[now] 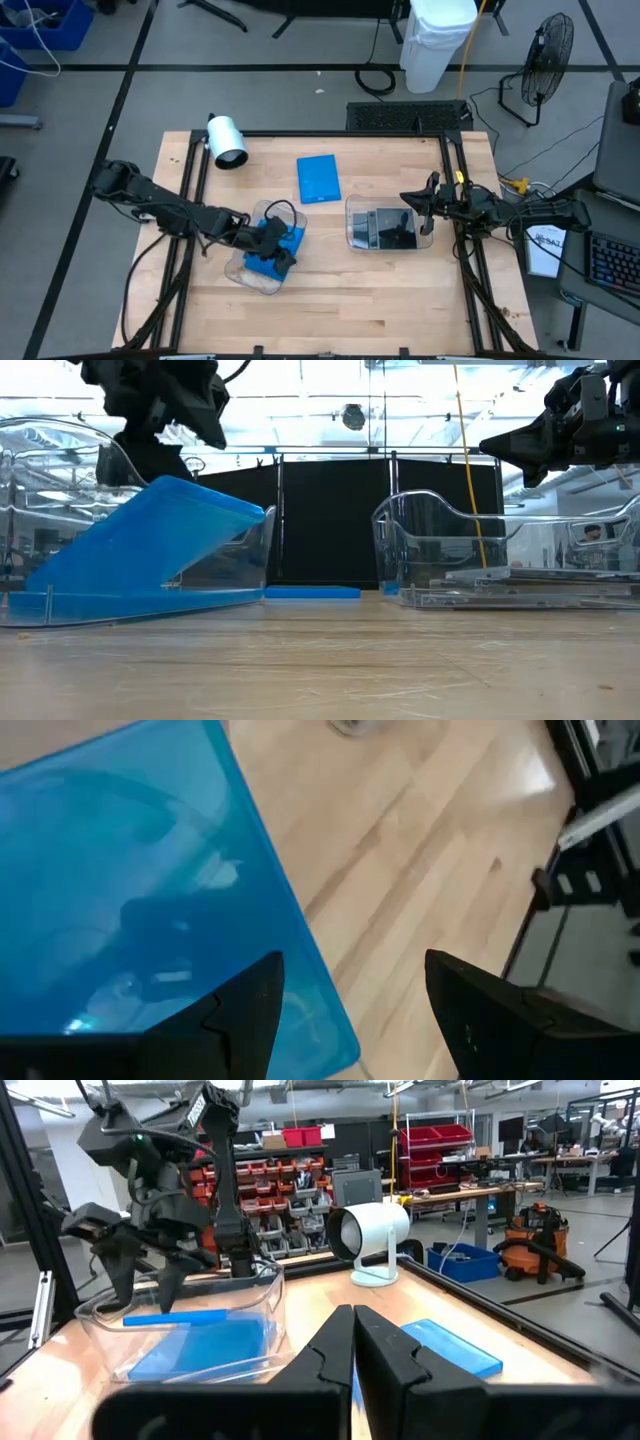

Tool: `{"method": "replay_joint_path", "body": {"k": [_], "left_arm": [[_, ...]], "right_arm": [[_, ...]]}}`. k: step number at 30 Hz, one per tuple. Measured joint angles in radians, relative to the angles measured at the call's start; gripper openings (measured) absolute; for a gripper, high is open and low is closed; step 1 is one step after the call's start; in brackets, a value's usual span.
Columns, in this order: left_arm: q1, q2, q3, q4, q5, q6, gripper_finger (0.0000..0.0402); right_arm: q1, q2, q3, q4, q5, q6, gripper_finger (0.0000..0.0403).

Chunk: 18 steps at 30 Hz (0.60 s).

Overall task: Pick & place jewel cases by type
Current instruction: Put the blue CD case into the left transparent bin

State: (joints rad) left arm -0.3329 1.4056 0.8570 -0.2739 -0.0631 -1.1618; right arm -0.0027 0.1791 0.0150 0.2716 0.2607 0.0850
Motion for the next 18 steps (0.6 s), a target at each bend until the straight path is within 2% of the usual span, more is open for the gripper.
{"method": "replay_joint_path", "body": {"k": [3, 6, 9, 14, 18], "left_arm": [[0.016, 0.009, 0.009, -0.044, 0.015, -0.008, 0.0246], [0.031, 0.026, 0.079, -0.185, 0.009, 0.014, 0.0246], [0.035, 0.066, 0.207, -0.396, -0.04, 0.05, 0.0246], [0.025, 0.199, 0.452, -0.637, -0.149, 0.114, 0.0245], [0.024, 0.348, 0.582, -0.754, -0.147, 0.125, 0.0245]], "right_arm": [[0.0, 0.002, 0.0, 0.001, 0.0, 0.0, 0.0004], [0.0, 0.002, 0.0, 0.001, 0.0, 0.0, 0.0004], [0.0, 0.002, 0.0, 0.001, 0.0, 0.0, 0.0004], [0.0, 0.002, 0.0, 0.0, 0.0, 0.0, 0.0004], [0.0, 0.003, 0.0, 0.0, 0.0, 0.0, 0.0004]]}}
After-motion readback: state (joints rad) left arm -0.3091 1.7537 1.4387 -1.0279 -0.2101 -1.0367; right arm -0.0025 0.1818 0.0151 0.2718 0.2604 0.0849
